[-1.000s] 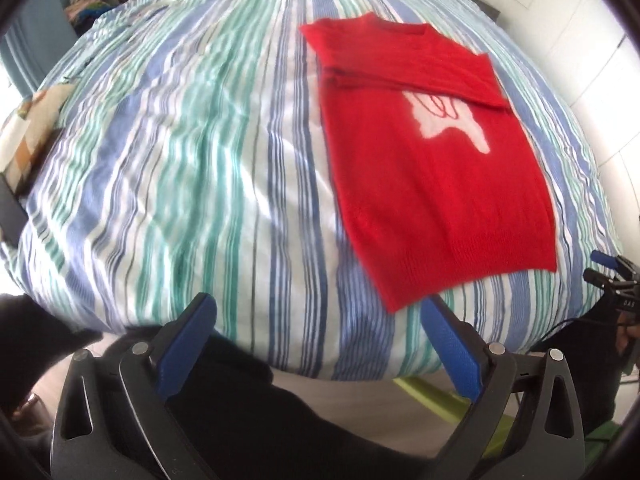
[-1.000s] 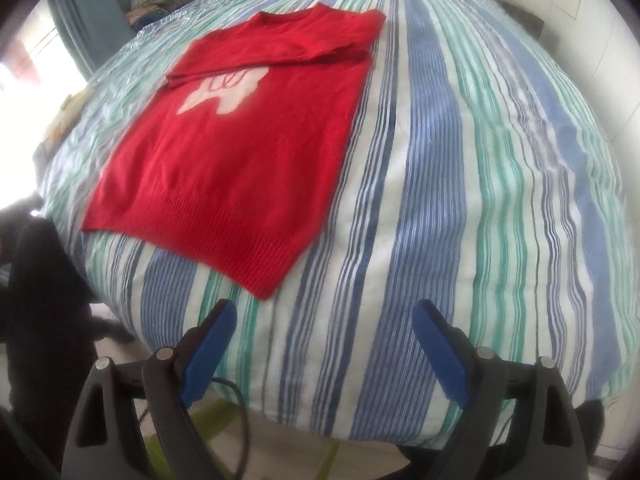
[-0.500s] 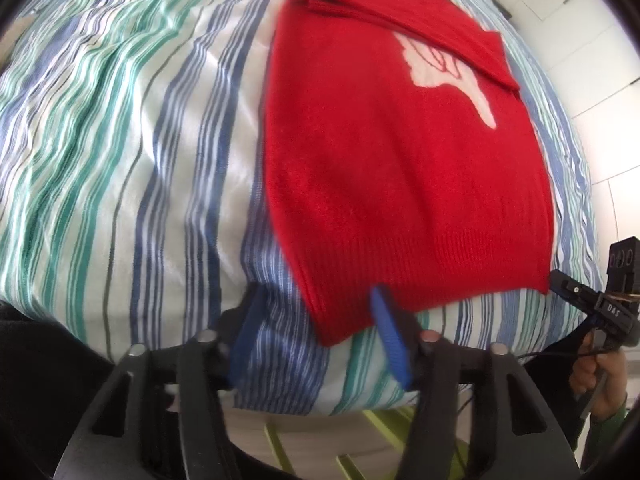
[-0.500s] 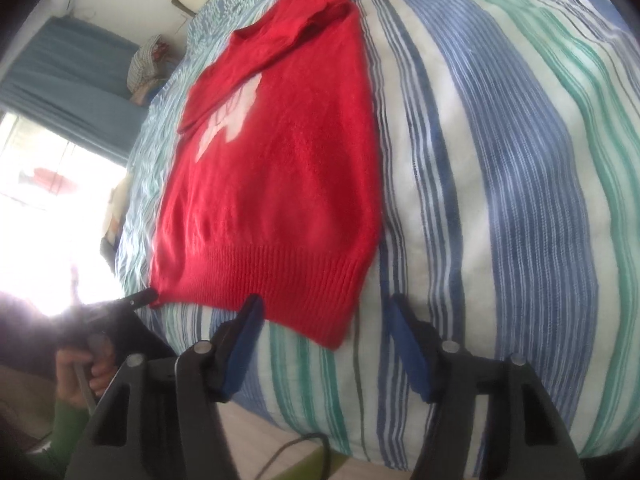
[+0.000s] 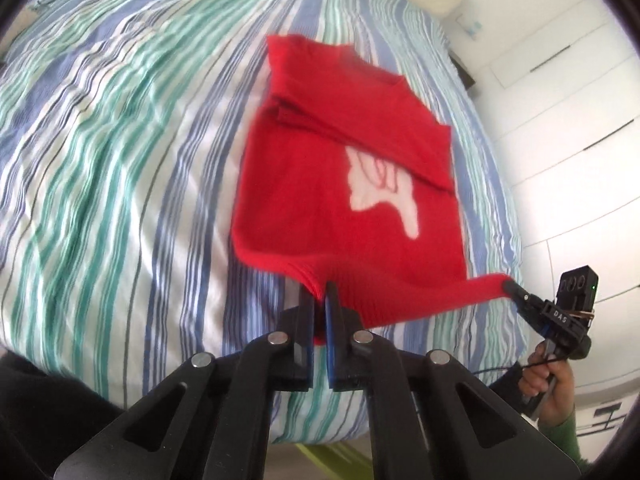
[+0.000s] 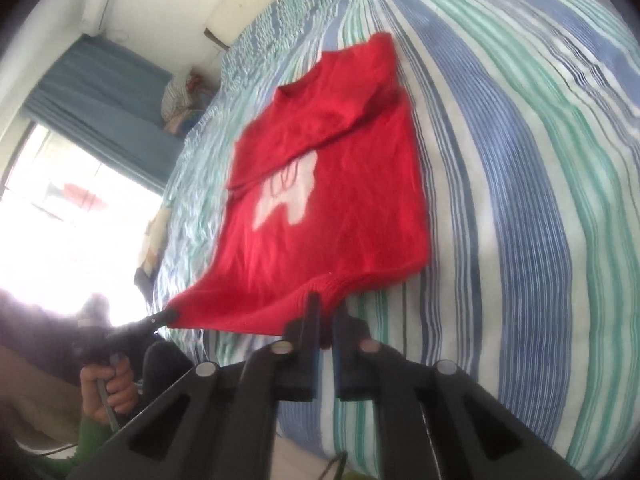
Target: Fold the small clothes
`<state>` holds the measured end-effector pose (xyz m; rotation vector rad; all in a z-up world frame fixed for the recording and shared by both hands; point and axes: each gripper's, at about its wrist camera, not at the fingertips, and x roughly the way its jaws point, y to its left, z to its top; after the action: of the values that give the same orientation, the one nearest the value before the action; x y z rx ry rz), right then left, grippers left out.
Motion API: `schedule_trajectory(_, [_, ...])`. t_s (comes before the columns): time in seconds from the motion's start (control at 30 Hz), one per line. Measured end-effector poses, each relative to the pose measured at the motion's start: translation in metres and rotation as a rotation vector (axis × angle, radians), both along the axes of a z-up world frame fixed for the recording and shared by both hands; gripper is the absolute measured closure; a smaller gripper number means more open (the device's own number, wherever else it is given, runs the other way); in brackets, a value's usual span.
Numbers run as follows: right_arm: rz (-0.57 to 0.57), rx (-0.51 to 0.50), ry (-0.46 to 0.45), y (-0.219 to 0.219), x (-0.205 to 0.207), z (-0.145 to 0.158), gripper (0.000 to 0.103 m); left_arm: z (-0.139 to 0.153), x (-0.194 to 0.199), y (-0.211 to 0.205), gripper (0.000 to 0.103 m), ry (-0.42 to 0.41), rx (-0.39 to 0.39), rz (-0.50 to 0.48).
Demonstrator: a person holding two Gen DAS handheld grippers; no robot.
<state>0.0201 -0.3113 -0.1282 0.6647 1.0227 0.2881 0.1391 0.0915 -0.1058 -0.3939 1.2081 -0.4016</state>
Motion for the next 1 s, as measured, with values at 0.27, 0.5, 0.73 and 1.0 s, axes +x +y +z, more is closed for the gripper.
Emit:
schedule_trajectory(0.27, [-0.08, -0.044, -0.088, -0.029, 0.128, 0.025, 0.098, 0.012, 0.152, -0.017, 0.101, -0.099, -0.019, 0.076])
schedule_trajectory(0.5, [-0.123, -0.087, -0.091, -0.055, 0.263, 0.017, 0.098, -0.018, 0.288, -0.05, 0.101, -0.079, 0.073, 0.118])
schedule_trajectory(0.73, [-0.168, -0.067, -0.041, -0.077, 0.336, -0.03, 0.098, -0.051, 0.338, -0.059, 0.092, -0.034, 0.112, 0.142])
schedule_trajectory(1.0, [-0.267, -0.073, -0.095, -0.104, 0.328, -0.018, 0.056, -0.017, 0.328, -0.031, 0.042, -0.169, 0.163, 0.219])
